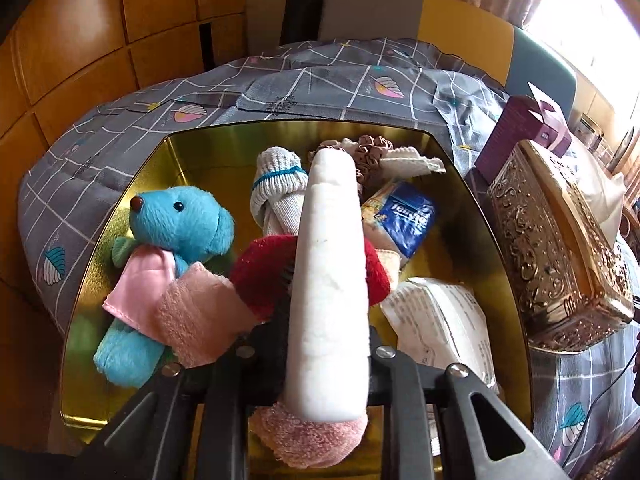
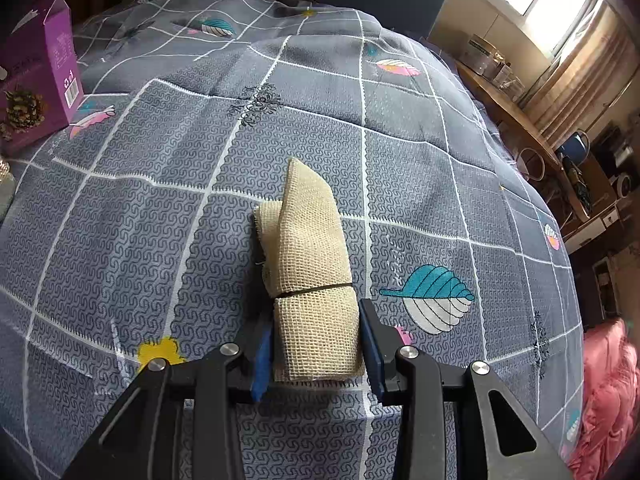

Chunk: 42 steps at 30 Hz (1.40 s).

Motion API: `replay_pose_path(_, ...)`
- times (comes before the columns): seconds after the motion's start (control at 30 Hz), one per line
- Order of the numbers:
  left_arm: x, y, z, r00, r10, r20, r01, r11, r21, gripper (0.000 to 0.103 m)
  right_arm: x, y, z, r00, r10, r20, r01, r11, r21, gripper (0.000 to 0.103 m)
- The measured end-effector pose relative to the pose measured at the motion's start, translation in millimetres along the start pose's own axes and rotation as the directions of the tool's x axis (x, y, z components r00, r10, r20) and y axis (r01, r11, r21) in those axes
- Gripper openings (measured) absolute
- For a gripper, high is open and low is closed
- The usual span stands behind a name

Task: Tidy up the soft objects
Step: 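Lower the sponge into the tray with left while right holds the bandage roll, then carry the bandage roll into the gold tray with the right gripper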

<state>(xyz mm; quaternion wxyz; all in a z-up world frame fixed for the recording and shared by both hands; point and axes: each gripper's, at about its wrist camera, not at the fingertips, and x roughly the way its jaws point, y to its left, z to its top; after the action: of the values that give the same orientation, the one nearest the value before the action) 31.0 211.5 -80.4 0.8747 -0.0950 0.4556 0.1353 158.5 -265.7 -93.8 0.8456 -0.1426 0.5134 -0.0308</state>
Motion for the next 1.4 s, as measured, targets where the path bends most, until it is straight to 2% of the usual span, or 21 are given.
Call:
replay_pose_path(0.2, -4.6, -3.8, -5.2, 1.000, 0.001, 0.001, -0.001, 1.000, 0.016, 0.026, 1.5, -0.9, 0.9, 1.000, 0.005, -0.006, -0.005, 1.000, 0.018, 0.038)
replay_pose_path(0.3, -8.6, -5.4, -6.4, 1.000, -0.013, 0.007, 0.013, 1.000, 0.022, 0.030, 2.5, -0.5, 1.5, 1.000, 0.008, -0.010, -0.007, 0.999, 0.033, 0.037)
replay_pose_path(0.47, -15.0, -7.6, -6.6, 0.999, -0.033, 0.014, 0.033, 0.999, 0.030, 0.031, 4.5, -3.0, 3.1, 0.999, 0.022, -0.031, -0.020, 0.997, 0.076, 0.036)
replay_pose_path(0.67, -23.4, -7.4, -5.6, 0.998, -0.051, 0.040, 0.050, 0.998, 0.040, 0.035, 0.2, -4.0, 6.5, 0.995, 0.080, -0.064, -0.071, 0.988, 0.139, 0.036)
replay_pose_path(1.0, -32.9, -9.9, -8.4, 0.995, -0.077, 0.065, 0.072, 0.995, 0.066, 0.039, -21.4, 65.1, 6.8, 0.975, 0.219, -0.036, -0.217, 0.974, 0.064, 0.037)
replay_pose_path(1.1, -36.4, -10.0, -8.4, 0.994, -0.078, 0.075, 0.073, 0.995, 0.073, 0.040, -25.2, 84.9, 5.2, 0.978, 0.209, -0.015, -0.209, 0.977, 0.032, 0.037)
replay_pose_path(1.23, -42.6, -10.3, -8.2, 0.993, -0.074, 0.092, 0.067, 0.994, 0.085, 0.041, -23.6, 88.2, 2.0, 0.979, 0.202, 0.016, -0.202, 0.977, 0.060, 0.037)
replay_pose_path(1.4, -47.5, -6.9, -8.5, 0.992, -0.078, 0.101, 0.070, 0.994, 0.086, 0.041, -24.4, 79.1, 16.2, 0.974, 0.225, -0.010, -0.222, 0.969, 0.107, 0.037)
